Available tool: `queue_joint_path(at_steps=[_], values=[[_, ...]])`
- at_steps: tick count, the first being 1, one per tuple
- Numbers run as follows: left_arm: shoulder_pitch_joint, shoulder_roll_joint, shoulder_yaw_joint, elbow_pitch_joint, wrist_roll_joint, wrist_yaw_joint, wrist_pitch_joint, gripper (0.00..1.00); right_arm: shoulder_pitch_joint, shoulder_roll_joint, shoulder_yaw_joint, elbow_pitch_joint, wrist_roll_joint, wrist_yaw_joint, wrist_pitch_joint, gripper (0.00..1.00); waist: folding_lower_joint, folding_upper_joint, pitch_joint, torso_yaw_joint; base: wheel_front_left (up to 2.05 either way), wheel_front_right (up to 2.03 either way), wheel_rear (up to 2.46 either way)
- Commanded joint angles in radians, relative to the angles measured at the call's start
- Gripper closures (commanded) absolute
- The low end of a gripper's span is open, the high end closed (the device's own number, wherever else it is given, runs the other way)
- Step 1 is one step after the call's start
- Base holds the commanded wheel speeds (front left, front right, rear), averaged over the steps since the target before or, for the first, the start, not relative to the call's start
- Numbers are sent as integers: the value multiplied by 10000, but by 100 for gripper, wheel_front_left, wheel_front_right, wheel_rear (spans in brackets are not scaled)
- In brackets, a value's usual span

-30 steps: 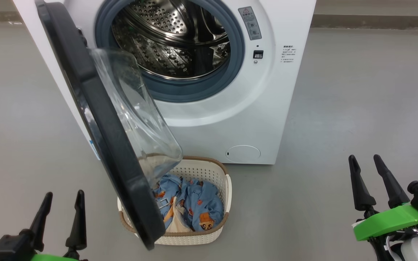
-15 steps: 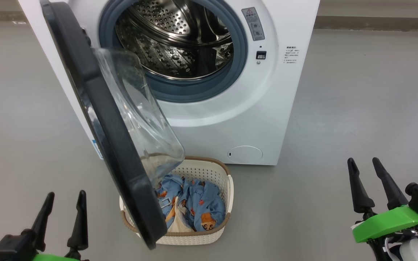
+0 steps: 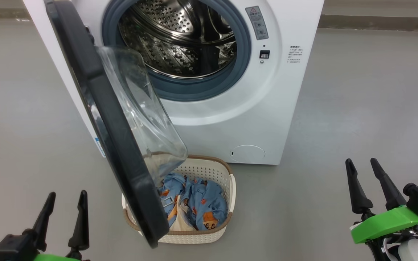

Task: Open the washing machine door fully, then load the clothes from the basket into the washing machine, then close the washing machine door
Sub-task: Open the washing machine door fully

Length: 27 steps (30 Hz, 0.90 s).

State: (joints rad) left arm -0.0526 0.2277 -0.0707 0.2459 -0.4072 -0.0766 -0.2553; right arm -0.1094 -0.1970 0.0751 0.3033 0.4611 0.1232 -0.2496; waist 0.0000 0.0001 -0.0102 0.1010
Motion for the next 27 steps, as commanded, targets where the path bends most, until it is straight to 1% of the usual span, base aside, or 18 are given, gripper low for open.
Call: queue_joint_path(at_steps=[1,12,13,14,15,21,27], values=[[-297,230,302,-223,-26,88,-64,0,-61,-166,245,-184,-124,75,-122,0,0,-1,6,25,0,0,0],[-314,183,301,-218,-2,46,-64,0,-86,-213,338,-130,-96,75,-122,0,0,-1,-18,96,0,0,0],[-314,179,296,-222,-2,41,-64,26,-89,-216,346,-124,-96,75,-122,0,0,-1,-18,97,0,0,0],[-325,178,290,-246,4,29,-64,62,-91,-215,352,-118,-99,75,-122,0,0,-1,-16,98,0,0,0],[-341,176,292,-305,14,13,-64,100,-92,-212,355,-113,-103,75,-122,0,0,-1,-12,99,0,0,0],[-406,80,346,-961,112,-55,-64,100,-75,-176,353,-118,-127,75,-122,0,0,-1,8,109,0,0,0],[-451,-113,366,-2511,363,-87,-64,100,-41,-132,384,-110,-121,75,-122,0,0,-1,-4,116,0,0,0]])
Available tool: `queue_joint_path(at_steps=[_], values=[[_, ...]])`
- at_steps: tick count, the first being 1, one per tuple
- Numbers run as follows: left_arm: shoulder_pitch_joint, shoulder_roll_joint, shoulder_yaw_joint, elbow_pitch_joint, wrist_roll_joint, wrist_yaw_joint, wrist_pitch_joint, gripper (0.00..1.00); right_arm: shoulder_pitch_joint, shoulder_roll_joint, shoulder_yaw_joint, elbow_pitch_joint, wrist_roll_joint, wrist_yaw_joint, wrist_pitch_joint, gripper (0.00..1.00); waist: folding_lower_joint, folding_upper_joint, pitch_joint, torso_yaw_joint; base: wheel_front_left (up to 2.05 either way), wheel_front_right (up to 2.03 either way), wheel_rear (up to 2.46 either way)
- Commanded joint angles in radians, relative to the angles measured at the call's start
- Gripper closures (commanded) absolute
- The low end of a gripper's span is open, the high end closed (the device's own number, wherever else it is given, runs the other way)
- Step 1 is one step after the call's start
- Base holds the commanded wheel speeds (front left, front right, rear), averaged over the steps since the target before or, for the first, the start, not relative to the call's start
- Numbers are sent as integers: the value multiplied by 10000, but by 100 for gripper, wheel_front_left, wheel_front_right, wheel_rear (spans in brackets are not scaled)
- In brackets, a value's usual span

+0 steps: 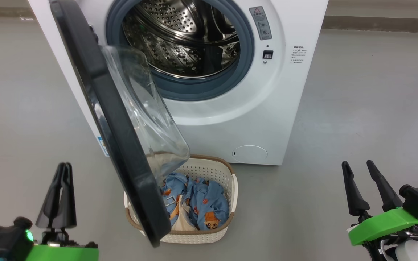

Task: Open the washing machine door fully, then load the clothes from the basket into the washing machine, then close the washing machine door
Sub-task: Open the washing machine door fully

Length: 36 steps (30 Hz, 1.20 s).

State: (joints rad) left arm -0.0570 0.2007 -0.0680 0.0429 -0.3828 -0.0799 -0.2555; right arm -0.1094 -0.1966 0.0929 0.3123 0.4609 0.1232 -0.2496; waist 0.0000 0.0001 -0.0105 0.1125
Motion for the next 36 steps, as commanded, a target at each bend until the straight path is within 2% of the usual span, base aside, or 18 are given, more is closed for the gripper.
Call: queue_joint_path(at_steps=[1,9,19,28,36], values=[[-400,131,294,-760,160,-70,-62,100,-38,-130,210,-200,-118,75,-122,0,0,-1,-1,1,0,0,0],[-291,44,-360,-2436,135,-246,-5,100,-57,-98,264,-173,-107,75,-122,0,0,-1,21,-47,0,0,0],[-178,29,-2163,-3822,-66,-431,606,100,-95,-21,263,-306,-171,75,-122,0,0,-1,132,-183,0,0,0],[-109,-31,-3496,-2552,-620,-484,945,100,-142,151,287,-313,-201,75,-122,0,0,-1,238,-354,0,0,0],[-260,13,-3690,-1049,-914,-493,883,100,-199,192,294,-253,-200,75,-122,0,0,-1,358,-588,0,0,0]])
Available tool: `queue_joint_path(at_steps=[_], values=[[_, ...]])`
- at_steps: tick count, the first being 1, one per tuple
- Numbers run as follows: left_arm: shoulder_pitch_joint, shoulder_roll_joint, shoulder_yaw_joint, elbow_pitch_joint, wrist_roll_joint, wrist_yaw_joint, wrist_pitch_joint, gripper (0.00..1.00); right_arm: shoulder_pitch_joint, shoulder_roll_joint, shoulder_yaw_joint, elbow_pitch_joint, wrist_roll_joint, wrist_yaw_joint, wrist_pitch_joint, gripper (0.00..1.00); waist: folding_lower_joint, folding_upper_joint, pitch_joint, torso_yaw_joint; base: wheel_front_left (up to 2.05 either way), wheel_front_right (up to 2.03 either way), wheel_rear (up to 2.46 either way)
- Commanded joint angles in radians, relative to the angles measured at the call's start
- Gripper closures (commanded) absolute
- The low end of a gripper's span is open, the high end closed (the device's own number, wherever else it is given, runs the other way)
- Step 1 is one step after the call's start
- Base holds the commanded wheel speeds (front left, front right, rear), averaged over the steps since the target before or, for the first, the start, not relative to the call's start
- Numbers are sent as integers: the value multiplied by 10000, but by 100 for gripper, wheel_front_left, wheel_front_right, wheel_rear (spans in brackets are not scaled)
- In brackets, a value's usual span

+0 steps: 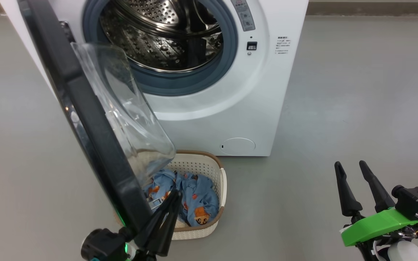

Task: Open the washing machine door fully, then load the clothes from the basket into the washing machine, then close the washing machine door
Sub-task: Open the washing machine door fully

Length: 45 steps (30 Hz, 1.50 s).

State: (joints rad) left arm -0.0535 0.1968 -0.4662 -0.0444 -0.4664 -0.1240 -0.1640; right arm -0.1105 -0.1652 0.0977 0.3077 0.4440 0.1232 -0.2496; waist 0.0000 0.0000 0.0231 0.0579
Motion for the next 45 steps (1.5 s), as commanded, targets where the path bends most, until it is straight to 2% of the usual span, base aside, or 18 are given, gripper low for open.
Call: queue_joint_path(at_steps=[1,11,21,45], values=[[-305,58,281,-1,-103,-52,-22,100,-196,-124,254,-196,-28,75,-122,0,0,0,36,-79,0,0,0],[-333,0,615,1032,-410,125,-321,100,-201,-132,244,-193,-41,75,-122,0,0,0,113,-291,0,0,0],[-341,42,1059,1395,-724,287,-536,100,-238,-75,258,-92,-43,75,-122,0,0,0,102,-14,0,0,0],[-266,817,1693,1349,-828,755,-482,100,-316,158,312,116,30,75,-122,0,0,0,64,1671,0,0,0]])
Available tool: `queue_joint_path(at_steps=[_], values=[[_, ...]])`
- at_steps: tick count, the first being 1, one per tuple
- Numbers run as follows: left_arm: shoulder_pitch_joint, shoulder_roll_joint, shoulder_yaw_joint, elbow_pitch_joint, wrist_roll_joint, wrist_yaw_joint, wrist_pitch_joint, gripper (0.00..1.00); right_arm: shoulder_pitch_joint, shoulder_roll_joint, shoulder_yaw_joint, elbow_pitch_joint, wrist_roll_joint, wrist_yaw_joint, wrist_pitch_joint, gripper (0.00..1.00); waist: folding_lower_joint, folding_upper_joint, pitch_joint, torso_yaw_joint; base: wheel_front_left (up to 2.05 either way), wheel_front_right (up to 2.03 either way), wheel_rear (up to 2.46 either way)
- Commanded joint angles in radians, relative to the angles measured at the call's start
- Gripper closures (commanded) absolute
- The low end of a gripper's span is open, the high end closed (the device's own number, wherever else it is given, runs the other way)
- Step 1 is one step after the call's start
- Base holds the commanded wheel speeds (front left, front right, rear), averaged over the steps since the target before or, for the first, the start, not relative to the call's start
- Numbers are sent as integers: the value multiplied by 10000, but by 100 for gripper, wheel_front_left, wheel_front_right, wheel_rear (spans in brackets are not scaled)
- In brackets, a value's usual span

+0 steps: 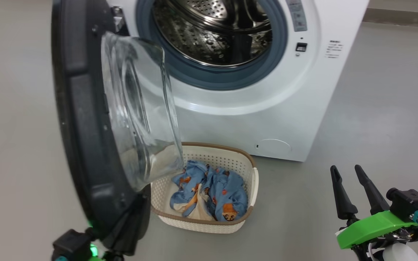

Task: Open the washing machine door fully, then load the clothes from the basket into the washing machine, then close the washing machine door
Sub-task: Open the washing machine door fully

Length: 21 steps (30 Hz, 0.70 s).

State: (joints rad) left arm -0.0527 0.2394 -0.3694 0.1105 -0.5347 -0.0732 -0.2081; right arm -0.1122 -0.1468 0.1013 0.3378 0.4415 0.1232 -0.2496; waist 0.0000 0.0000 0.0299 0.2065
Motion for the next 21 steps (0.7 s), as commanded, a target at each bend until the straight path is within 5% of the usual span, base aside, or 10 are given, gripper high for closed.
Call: queue_joint_path(at_steps=[1,21], values=[[-261,433,780,-205,-170,276,-37,100,-295,-8,279,-185,48,75,-122,0,0,0,-7,252,0,0,0],[-838,1363,1963,329,-756,666,353,100,-566,177,296,-80,-58,75,-122,0,0,0,408,1502,0,0,0]])
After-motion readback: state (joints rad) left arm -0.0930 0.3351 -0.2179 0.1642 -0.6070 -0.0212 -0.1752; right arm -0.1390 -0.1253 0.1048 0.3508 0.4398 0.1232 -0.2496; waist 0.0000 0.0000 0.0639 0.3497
